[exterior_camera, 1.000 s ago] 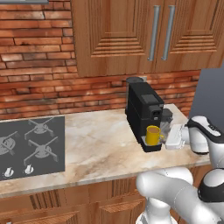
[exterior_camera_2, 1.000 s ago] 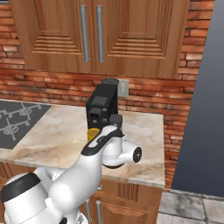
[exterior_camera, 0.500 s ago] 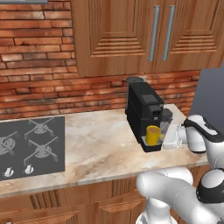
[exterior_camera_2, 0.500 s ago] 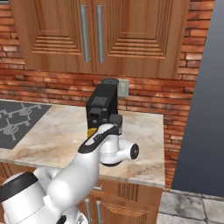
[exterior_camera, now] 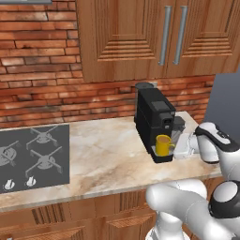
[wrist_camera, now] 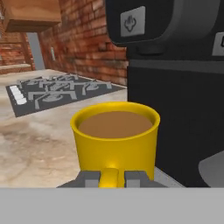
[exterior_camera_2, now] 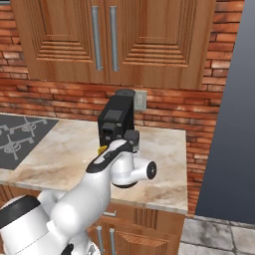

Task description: Pick up the brewed coffee from the coffee machine and place it next to the breakfast plate on the dining counter.

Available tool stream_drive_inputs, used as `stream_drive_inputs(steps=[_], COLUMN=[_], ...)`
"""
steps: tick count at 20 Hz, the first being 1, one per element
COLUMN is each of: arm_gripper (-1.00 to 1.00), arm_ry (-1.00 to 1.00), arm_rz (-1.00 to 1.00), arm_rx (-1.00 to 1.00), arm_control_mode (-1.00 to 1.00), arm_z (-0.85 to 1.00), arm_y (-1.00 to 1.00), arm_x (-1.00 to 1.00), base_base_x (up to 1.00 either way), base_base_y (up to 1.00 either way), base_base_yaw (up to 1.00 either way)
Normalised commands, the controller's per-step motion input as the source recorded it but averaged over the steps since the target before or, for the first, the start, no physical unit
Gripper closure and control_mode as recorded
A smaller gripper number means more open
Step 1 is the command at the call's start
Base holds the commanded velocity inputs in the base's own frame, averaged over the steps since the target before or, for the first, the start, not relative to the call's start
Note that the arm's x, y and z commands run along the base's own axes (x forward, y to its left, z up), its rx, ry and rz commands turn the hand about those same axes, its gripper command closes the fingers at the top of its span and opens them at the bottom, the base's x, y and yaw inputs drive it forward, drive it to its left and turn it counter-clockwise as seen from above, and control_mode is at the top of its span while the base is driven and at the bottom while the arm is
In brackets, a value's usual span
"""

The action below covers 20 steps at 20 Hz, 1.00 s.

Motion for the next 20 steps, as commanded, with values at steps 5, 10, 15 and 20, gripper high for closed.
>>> stream_drive_inputs(steps=[5,10,15,20], arm_gripper=[1.00,1.00,1.00,1.00], arm_ry=[0.00,0.00,0.00,0.00], arm_rz=[0.00,0.04,0.08,0.10], arm_rx=[0.00,0.00,0.00,0.00], arm_control_mode=[-1.00,-1.00,-1.00,-1.00], arm_z=[0.00,0.11,0.57,0.70], arm_y=[0.00,0.00,0.06,0.19], arm_x=[-0.22,-0.45,-0.39,-0.49], base_base_x=[0.00,0.00,0.00,0.00], base_base_y=[0.00,0.00,0.00,0.00], base_base_yaw=[0.00,0.00,0.00,0.00])
